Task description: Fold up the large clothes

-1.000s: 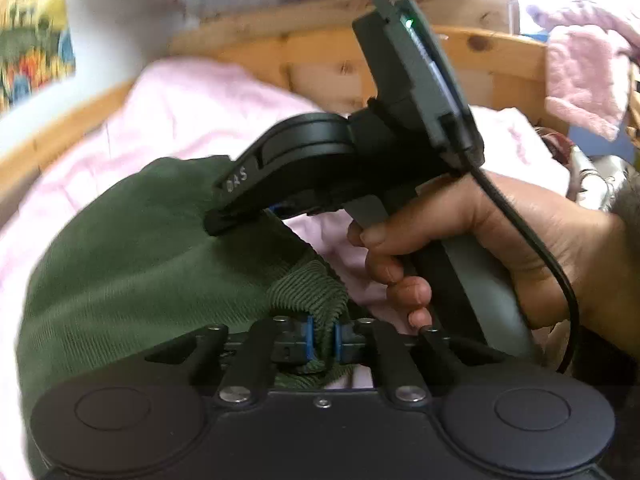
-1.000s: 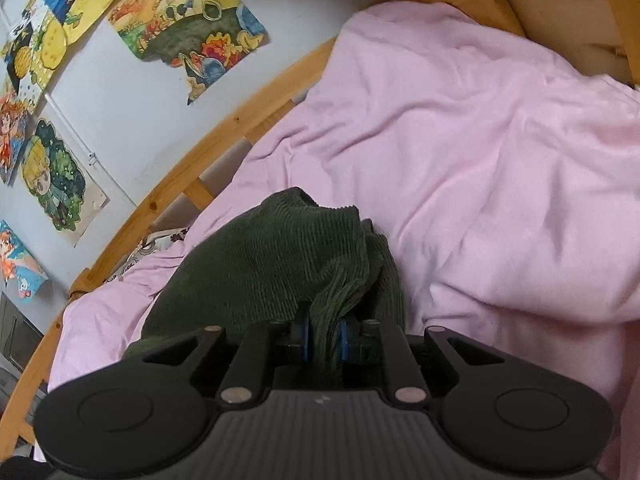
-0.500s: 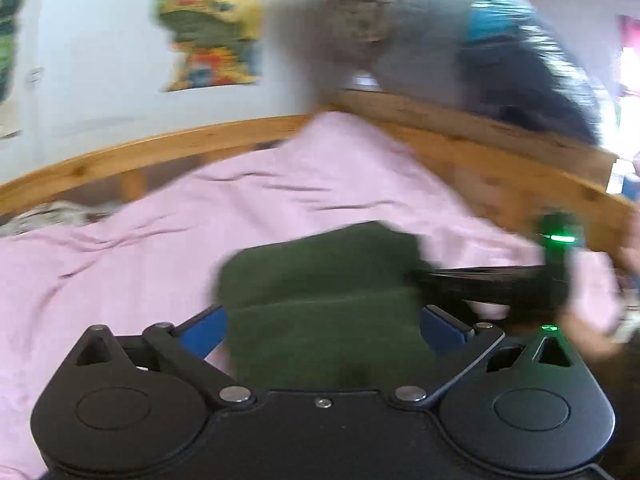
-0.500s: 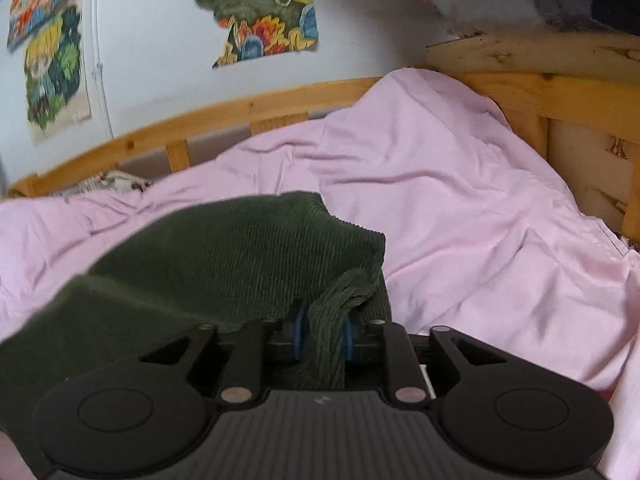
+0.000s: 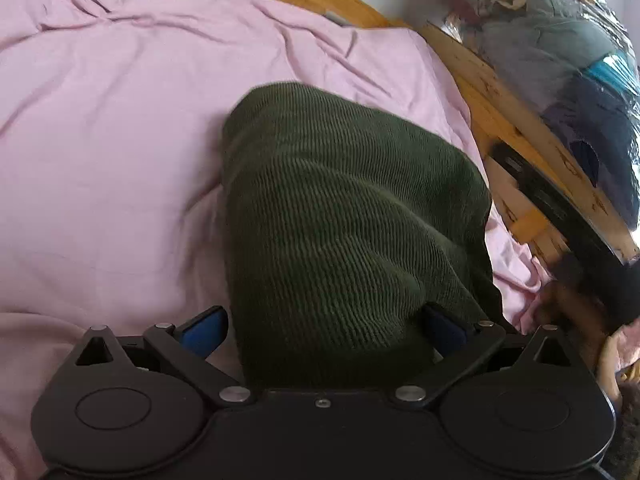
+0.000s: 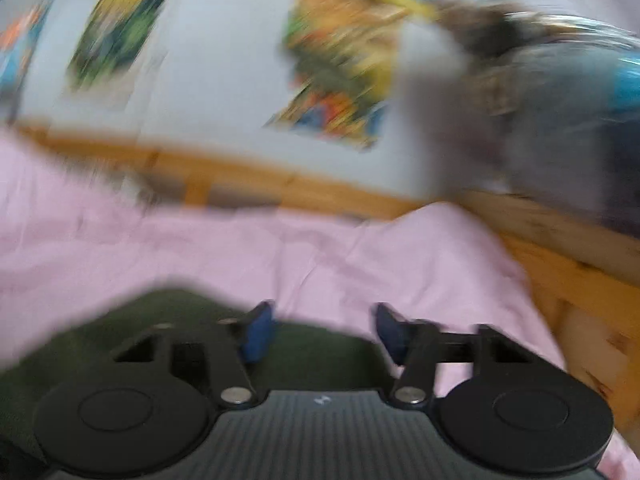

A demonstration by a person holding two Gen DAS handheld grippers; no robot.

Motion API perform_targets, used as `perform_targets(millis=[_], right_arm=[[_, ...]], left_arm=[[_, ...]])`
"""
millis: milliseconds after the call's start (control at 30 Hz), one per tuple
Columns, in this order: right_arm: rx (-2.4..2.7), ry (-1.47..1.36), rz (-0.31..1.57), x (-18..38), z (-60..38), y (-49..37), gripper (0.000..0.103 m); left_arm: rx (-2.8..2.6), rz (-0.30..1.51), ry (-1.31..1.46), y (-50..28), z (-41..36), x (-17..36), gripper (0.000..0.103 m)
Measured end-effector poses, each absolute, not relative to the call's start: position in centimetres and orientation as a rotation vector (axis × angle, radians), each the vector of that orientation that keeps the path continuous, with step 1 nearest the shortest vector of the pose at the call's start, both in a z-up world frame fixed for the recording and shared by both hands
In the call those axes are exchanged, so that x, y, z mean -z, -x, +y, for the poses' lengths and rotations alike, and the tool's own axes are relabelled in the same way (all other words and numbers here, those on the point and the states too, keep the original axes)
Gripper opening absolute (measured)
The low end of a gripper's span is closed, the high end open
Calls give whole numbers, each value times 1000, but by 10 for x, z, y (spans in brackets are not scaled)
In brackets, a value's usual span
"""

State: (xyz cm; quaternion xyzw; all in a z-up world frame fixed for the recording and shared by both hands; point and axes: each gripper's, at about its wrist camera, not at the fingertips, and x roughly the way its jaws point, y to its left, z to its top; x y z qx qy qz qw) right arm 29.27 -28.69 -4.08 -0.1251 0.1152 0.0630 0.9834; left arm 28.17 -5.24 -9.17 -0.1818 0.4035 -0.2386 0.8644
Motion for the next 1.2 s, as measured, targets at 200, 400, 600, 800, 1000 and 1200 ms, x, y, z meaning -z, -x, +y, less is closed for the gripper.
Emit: perform_targets(millis=[200,400,600,800,1000,1200], right_arm=[[-152,345,321,93,-279,-315,38],[-183,292,318,103,-289,-325,37],[-156,263,256,65,-293,-287,68],[-280,155,214,40,-292,-227,75],[-295,107,246,52,-284,-234,79],[-259,-43,305,80,-303,-251,88]], left_arm=[[531,846,333,-286,-69,100,102],[571,870,366,-297,-73,118,102],[575,849,398,-293,-67,117,103],[518,830,377,-266,-48,93,102],[450,868,365,-236,-32,74,102],[369,811,286,-225,-35,68,102]])
